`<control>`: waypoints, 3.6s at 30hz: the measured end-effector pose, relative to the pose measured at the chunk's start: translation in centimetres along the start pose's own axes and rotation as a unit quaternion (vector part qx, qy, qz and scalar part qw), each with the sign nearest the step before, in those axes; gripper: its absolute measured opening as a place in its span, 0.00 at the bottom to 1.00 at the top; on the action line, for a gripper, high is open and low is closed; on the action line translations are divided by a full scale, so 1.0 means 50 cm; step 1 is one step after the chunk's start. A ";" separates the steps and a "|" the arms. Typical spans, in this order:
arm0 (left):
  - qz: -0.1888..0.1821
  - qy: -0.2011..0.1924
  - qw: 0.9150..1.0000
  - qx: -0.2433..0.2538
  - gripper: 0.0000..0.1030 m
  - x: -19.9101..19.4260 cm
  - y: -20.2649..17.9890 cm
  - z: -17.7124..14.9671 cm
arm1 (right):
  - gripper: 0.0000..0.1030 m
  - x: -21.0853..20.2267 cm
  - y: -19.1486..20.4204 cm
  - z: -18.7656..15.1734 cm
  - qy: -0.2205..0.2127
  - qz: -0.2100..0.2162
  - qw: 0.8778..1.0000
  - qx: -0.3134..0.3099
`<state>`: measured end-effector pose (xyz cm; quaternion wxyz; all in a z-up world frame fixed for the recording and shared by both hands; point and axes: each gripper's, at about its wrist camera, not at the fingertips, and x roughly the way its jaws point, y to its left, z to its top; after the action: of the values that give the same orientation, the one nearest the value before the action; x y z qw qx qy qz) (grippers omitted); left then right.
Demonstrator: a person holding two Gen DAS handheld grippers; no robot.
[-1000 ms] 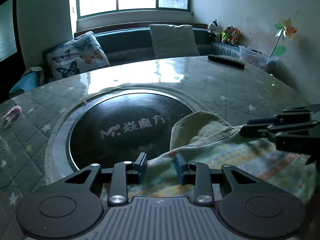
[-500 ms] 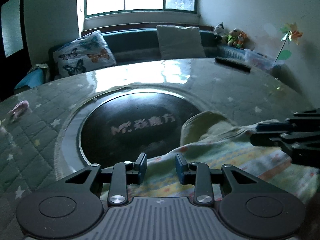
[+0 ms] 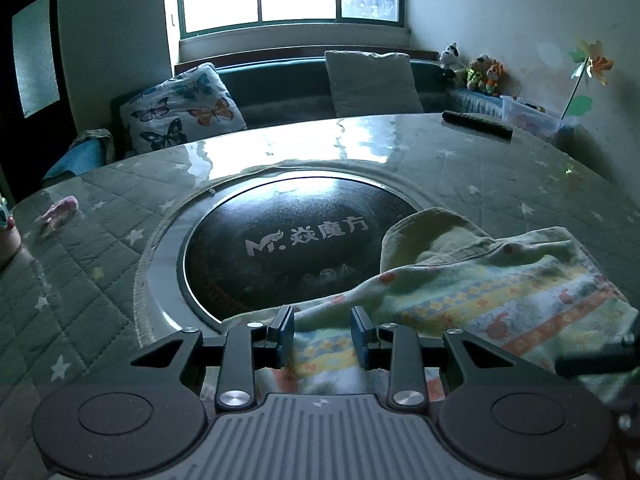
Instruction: Fold clothes
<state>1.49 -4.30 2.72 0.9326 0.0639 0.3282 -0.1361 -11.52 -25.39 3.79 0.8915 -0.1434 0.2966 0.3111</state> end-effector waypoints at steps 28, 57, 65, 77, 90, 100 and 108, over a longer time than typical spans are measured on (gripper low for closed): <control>0.014 0.003 0.999 -0.048 0.41 -0.090 0.036 -0.091 | 0.30 -0.101 -0.089 -0.095 0.020 -0.069 0.986 0.149; 0.012 0.005 0.997 -0.074 0.43 -0.101 0.065 -0.107 | 0.32 -0.071 -0.064 -0.011 0.006 -0.038 0.996 0.085; 0.028 0.000 0.995 -0.097 0.42 -0.117 0.113 -0.085 | 0.32 -0.006 0.030 0.070 -0.005 0.038 0.999 -0.002; 0.012 0.004 0.987 -0.161 0.48 -0.122 0.174 -0.070 | 0.32 0.094 0.193 0.121 0.011 0.105 0.986 -0.131; -0.062 0.047 0.969 -0.236 0.53 -0.086 0.175 -0.074 | 0.16 0.123 0.226 0.118 0.020 0.073 0.987 -0.143; -0.125 0.083 0.932 -0.330 0.53 -0.054 0.178 -0.059 | 0.11 0.048 0.160 0.144 -0.030 0.088 0.994 -0.060; -0.167 0.099 0.912 -0.362 0.35 -0.022 0.152 -0.052 | 0.10 0.019 0.143 0.132 -0.048 0.099 0.993 -0.045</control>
<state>1.36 3.73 1.64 0.8184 -0.3207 0.4512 -0.1544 -12.59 -16.55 7.86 0.8622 -0.1384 0.2517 0.4172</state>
